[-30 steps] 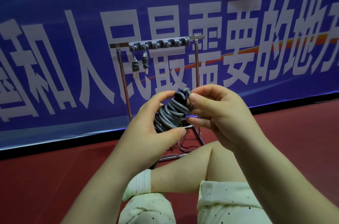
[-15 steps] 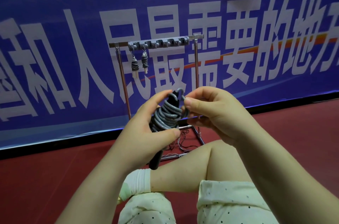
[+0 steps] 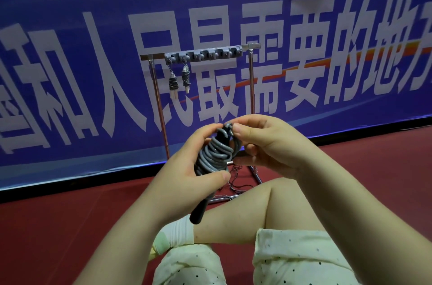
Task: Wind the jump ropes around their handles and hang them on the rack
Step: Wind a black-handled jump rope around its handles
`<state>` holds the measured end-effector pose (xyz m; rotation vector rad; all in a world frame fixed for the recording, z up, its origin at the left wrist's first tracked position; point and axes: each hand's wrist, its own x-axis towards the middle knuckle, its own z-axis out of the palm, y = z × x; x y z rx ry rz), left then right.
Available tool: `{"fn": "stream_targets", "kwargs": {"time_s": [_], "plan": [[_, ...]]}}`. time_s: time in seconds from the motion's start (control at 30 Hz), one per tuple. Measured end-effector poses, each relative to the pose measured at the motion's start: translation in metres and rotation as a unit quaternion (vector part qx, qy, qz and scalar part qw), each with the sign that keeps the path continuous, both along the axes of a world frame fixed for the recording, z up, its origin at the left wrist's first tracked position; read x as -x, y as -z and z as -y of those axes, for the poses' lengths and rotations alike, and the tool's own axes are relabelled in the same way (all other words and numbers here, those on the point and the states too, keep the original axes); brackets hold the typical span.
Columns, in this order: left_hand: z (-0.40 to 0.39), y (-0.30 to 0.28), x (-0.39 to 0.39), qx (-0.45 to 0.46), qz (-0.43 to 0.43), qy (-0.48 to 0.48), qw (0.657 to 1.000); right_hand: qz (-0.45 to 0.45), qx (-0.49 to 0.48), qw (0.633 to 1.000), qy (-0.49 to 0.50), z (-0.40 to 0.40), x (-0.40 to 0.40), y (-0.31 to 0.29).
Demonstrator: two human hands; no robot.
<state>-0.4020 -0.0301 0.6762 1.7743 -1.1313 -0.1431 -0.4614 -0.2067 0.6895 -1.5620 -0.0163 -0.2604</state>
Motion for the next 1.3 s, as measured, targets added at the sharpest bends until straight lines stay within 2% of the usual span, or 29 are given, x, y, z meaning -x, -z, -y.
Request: {"fn": "stream_targets", "kwargs": {"time_s": [0.13,0.3,0.5,0.57,0.63,0.8,1.0,1.13,1.2,1.3], "plan": [[-0.003,-0.002,0.000,-0.028,0.023,-0.008,0.999,0.013,-0.043,0.999,0.000,-0.005,-0.002,0.002],[-0.007,-0.005,-0.004,-0.098,0.132,-0.032,0.986,-0.001,-0.109,0.994,-0.020,-0.009,-0.009,0.012],[-0.011,-0.003,-0.010,-0.088,0.126,-0.039,0.987,-0.023,-0.153,0.986,-0.068,-0.014,-0.012,0.013],[-0.009,-0.002,-0.010,-0.072,0.075,-0.033,0.994,-0.040,-0.160,0.983,-0.078,-0.012,-0.012,0.011],[-0.007,0.002,-0.013,-0.017,-0.011,-0.022,1.000,-0.060,-0.165,0.980,-0.090,-0.010,-0.012,0.007],[0.001,0.011,-0.025,0.114,-0.179,0.013,0.977,-0.078,-0.189,0.975,-0.087,-0.007,-0.014,0.001],[0.014,0.018,-0.030,0.132,-0.166,-0.012,0.977,-0.052,-0.141,0.989,0.005,-0.010,-0.033,0.003],[0.014,0.018,-0.035,0.110,-0.128,-0.023,0.985,0.003,-0.177,0.984,0.037,-0.012,-0.036,0.012],[0.015,0.018,-0.035,0.130,-0.156,-0.009,0.979,0.027,-0.190,0.980,0.044,-0.012,-0.035,0.017],[0.012,0.017,-0.035,0.195,-0.258,0.018,0.946,0.040,-0.147,0.988,0.032,-0.009,-0.028,0.016]]}}
